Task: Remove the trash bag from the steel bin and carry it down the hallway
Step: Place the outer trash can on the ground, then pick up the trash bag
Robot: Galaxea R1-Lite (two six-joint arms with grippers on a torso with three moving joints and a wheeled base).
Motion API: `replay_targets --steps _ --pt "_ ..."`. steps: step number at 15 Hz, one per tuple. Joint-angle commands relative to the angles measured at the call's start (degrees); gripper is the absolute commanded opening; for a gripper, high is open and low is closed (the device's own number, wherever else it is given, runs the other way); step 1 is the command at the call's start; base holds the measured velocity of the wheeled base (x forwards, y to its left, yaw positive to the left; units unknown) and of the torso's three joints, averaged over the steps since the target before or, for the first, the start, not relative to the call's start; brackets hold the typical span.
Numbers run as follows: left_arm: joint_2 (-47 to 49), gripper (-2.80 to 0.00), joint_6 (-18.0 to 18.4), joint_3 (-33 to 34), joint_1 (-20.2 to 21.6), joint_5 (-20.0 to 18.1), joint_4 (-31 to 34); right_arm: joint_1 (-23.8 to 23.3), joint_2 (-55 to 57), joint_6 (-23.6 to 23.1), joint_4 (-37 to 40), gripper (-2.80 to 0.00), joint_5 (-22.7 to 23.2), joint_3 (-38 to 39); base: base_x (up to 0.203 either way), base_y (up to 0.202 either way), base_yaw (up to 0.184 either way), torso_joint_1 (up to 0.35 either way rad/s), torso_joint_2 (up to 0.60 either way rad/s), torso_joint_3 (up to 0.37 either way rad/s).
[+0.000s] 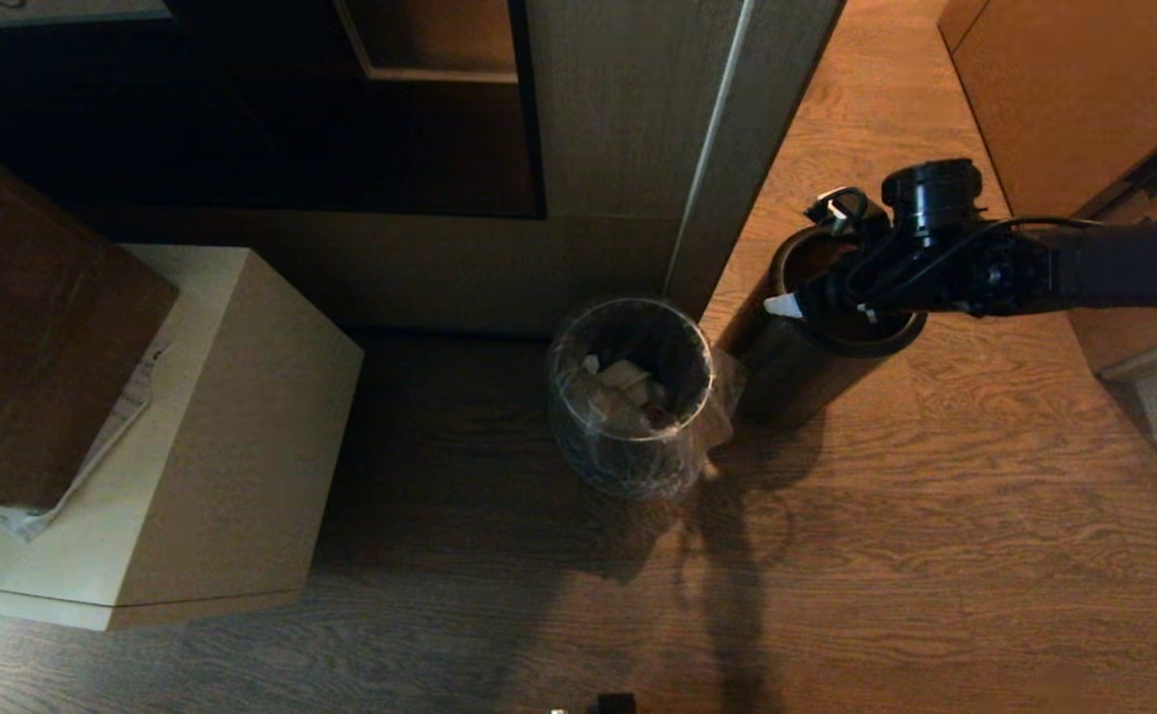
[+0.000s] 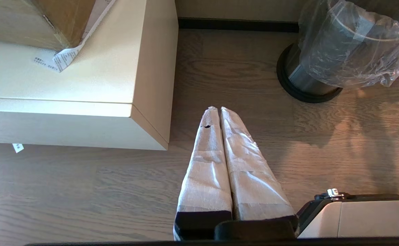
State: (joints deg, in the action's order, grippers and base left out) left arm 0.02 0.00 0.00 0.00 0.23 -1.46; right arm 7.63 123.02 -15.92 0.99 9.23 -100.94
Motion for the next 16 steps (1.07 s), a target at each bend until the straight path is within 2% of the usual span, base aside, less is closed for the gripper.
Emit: replay_targets --steps 1,5,8,10,12,14,16 --pt "0.0 -2.80 0.0 0.6 0.0 0.0 0.0 0.7 -1.9 -0.5 0.4 -2.80 0.7 0.8 0.000 0.000 0.000 0.000 0.00 0.000" --pt "0.0 -2.80 0.0 0.7 0.0 0.0 0.0 1.7 -5.1 -0.1 3.2 -2.80 1.0 1.1 0.000 0.000 0.000 0.000 0.00 0.000" --pt "0.0 -2.80 0.0 0.6 0.0 0.0 0.0 2.9 -9.5 0.0 9.3 -2.80 1.2 4.9 0.000 0.000 0.000 0.000 0.00 0.000" --pt "0.0 -2.80 0.0 0.7 0.0 0.0 0.0 4.3 -12.7 0.9 13.5 -2.80 4.2 8.6 0.000 0.000 0.000 0.000 0.00 0.000" --pt "0.0 -2.80 0.0 0.6 0.0 0.0 0.0 7.8 -15.0 3.2 15.3 -2.80 7.7 12.0 0.000 0.000 0.000 0.000 0.00 0.000" --pt "0.0 -2.80 0.0 0.6 0.0 0.0 0.0 12.1 -16.7 4.1 15.5 -2.80 8.2 15.0 0.000 0.000 0.000 0.000 0.00 0.000" --pt "0.0 -2.80 0.0 0.6 0.0 0.0 0.0 16.6 -17.5 7.4 15.3 -2.80 8.4 16.6 0.000 0.000 0.000 0.000 0.00 0.000"
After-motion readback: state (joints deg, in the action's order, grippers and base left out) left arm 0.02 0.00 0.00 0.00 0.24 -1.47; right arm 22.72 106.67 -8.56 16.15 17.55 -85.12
